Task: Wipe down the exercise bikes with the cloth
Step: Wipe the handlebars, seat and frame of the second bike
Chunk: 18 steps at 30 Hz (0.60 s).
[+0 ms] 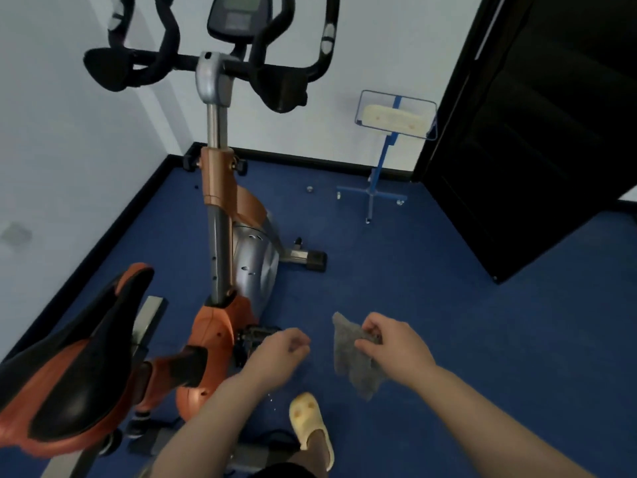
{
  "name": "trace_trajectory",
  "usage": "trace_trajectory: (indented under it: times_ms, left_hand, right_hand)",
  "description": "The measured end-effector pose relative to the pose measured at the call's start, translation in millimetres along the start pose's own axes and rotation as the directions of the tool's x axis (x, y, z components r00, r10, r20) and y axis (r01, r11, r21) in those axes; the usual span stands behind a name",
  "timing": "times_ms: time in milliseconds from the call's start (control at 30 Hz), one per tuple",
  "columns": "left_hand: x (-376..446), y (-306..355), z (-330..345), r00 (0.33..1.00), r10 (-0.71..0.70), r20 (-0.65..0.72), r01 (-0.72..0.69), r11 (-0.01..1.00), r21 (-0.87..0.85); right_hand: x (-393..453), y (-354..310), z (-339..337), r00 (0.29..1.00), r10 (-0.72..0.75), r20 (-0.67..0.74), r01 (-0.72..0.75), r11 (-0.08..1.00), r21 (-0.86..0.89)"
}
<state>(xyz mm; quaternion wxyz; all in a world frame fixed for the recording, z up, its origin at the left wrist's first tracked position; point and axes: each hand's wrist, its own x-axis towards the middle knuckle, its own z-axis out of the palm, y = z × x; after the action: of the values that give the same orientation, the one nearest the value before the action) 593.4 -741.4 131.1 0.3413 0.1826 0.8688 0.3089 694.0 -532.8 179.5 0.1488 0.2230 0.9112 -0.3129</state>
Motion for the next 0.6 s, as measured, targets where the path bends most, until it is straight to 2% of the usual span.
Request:
trace_trajectory:
  times_ms: [167,300,433,600]
  left_hand:
    - [57.1,20.4,-39.2,0.999,-0.018,-0.048,0.018,1.0,-0.003]
    - [82.2,36.7,-52.1,1.0,-0.026,-0.016,0.026,1.0,0.012]
    - [100.6,43.8,-52.1,0.999,-0.048,-0.012,0.048,0.999,0.002]
    - [115.1,54.5,-51.5,0.99,-0.141,-0.013,0.14,0.99,-0.014]
  right_hand:
    - [61.9,-20.5,-31.3,0.998,-0.056,-0.025,0.056,0.998,0.019]
    - [90.6,-20.8,-50.7,0.999,-0.036,-0.04,0.04,0.995,0.088]
    - [120.4,-15.0,-63.5,0.999,-0.048,-0.001,0.048,0.993,0.105]
    - [173.0,-20.4,-93.2,0.987,-0.148,0.059,0.143,0.987,0.072]
